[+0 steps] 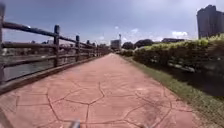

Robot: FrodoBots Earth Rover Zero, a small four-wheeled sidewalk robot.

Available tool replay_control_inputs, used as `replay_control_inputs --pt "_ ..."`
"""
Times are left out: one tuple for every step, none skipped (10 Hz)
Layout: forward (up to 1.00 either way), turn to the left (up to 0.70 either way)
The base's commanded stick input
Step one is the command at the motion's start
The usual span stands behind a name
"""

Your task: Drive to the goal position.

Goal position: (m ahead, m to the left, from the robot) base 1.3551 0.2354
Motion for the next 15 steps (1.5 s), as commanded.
replay_control_inputs --pt "0.7 0.0" --pt "0.7 0.0" --pt "0.7 0.0" --pt "0.7 0.0" --pt "0.7 -0.02" --pt "0.7 -0.35" --pt "0.7 -0.35" --pt "0.7 -0.33" --pt "0.7 -0.2" --pt "0.7 -0.07" --pt "0.7 0.0" --pt "0.7 0.0" --pt "0.7 0.0" --pt "0.7 0.0" --pt "0.7 0.0"
